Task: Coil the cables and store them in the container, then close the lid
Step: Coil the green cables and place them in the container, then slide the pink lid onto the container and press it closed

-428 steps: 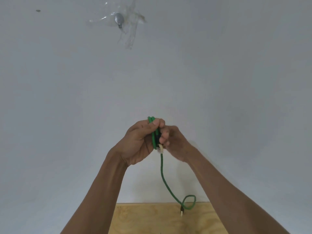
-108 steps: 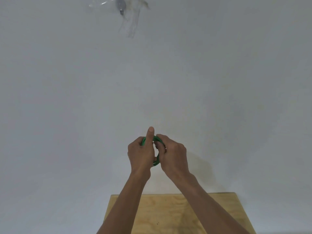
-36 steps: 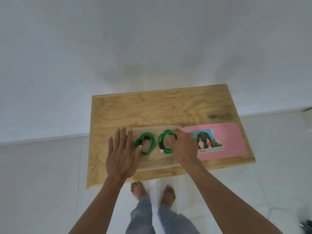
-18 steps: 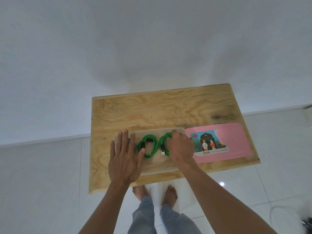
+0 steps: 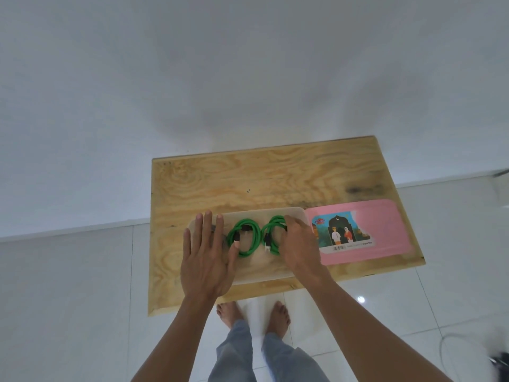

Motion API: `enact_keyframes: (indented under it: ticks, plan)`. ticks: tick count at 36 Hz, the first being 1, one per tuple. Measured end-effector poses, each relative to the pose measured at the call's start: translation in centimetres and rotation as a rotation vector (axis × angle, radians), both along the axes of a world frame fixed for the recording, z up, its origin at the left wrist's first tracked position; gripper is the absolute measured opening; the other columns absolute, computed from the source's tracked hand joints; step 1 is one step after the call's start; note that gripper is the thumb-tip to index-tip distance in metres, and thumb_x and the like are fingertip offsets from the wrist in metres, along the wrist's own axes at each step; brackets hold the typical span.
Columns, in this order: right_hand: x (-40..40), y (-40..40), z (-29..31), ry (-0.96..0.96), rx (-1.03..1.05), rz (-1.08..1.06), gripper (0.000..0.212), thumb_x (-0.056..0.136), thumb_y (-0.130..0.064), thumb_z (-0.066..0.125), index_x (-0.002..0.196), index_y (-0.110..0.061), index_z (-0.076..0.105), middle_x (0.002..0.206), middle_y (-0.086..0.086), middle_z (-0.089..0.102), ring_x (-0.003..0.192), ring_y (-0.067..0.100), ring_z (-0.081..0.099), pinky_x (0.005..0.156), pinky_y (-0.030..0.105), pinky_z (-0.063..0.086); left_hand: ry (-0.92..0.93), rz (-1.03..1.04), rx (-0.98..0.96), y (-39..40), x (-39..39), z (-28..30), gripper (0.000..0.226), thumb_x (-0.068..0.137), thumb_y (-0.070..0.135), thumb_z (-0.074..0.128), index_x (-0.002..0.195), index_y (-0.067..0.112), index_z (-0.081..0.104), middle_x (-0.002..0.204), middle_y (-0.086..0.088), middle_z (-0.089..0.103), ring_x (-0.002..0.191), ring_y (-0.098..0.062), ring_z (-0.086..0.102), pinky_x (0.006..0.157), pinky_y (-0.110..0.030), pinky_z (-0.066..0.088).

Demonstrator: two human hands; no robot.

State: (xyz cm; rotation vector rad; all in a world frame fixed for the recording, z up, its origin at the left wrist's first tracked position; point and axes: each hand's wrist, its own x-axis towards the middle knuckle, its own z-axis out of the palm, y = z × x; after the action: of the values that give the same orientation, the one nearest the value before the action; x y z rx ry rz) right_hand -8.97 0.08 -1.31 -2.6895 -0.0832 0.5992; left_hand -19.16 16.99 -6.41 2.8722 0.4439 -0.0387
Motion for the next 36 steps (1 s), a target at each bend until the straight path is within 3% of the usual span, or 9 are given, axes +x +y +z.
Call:
enact_keyframes:
  ticks: [3, 13, 19, 22, 27, 31, 36]
  plan:
    - [-0.1, -0.1, 0.2, 0.012, 0.0, -0.003, 0.053, 0.095, 0.0, 0.053, 0.146, -0.007, 0.043, 0.136, 0.014, 0.057, 0.124, 0.033, 0.054, 0.099, 0.04, 0.045, -0.008, 0.001, -0.007, 0.0, 0.0, 0.0, 0.07, 0.102, 0.053, 0.03, 0.158, 0.012, 0.028, 0.167, -0.012, 0.019, 0.156, -0.029, 0.009, 0.125, -0.052, 0.012]
    - [-0.3, -0.3, 1.1, -0.004, 0.072, -0.004, 0.051, 0.095, -0.001, 0.054, 0.145, -0.005, 0.045, 0.137, 0.016, 0.057, 0.125, 0.034, 0.053, 0.102, 0.042, 0.044, 0.011, -0.007, -0.028, 0.2, 0.1, 0.4, 0.071, 0.102, 0.055, 0.023, 0.158, 0.012, 0.026, 0.168, -0.012, 0.017, 0.156, -0.028, 0.007, 0.125, -0.051, 0.011]
    - [0.0, -0.7, 3.3, -0.089, 0.24, -0.121, 0.042, 0.098, -0.012, 0.053, 0.139, -0.006, 0.053, 0.136, 0.013, 0.061, 0.128, 0.028, 0.055, 0.108, 0.034, 0.041, 0.013, 0.027, -0.185, 0.5, 0.3, 2.2, 0.078, 0.099, 0.061, 0.014, 0.159, 0.013, 0.023, 0.168, -0.008, 0.014, 0.156, -0.023, 0.003, 0.127, -0.048, 0.005]
    - [0.5, -1.3, 5.0, -0.099, 0.32, -0.214, 0.04, 0.097, -0.012, 0.055, 0.138, -0.008, 0.057, 0.13, 0.011, 0.065, 0.122, 0.023, 0.06, 0.101, 0.025, 0.042, -0.022, 0.092, -0.274, 0.7, 0.8, 3.7, 0.08, 0.097, 0.061, 0.014, 0.158, 0.012, 0.028, 0.168, -0.009, 0.02, 0.156, -0.023, 0.01, 0.126, -0.048, 0.008]
    - [1.6, -3.1, 7.0, -0.205, 0.414, -0.342, 0.035, 0.096, -0.01, 0.057, 0.131, -0.012, 0.063, 0.119, 0.003, 0.07, 0.095, 0.007, 0.06, 0.084, 0.013, 0.039, -0.099, 0.135, -0.367, 0.9, 2.5, 6.0, 0.075, 0.097, 0.055, 0.021, 0.154, 0.008, 0.036, 0.163, -0.014, 0.032, 0.153, -0.028, 0.023, 0.125, -0.05, 0.017]
    - [2.7, -5.3, 7.9, -0.219, 0.419, -0.418, 0.032, 0.095, -0.012, 0.06, 0.127, -0.011, 0.065, 0.119, 0.004, 0.07, 0.09, 0.008, 0.059, 0.078, 0.007, 0.035, -0.154, 0.142, -0.439, -0.2, 4.5, 8.0, 0.066, 0.101, 0.048, 0.032, 0.152, 0.007, 0.041, 0.158, -0.017, 0.04, 0.148, -0.031, 0.032, 0.121, -0.05, 0.027]
    - [3.8, -8.4, 8.5, -0.2, 0.46, -0.478, 0.029, 0.095, -0.014, 0.061, 0.124, -0.015, 0.067, 0.115, 0.003, 0.071, 0.091, 0.013, 0.064, 0.088, 0.021, 0.044, -0.2, 0.094, -0.507, -3.5, 7.4, 10.4, 0.065, 0.1, 0.046, 0.035, 0.15, 0.006, 0.042, 0.154, -0.017, 0.045, 0.144, -0.033, 0.037, 0.117, -0.051, 0.033]
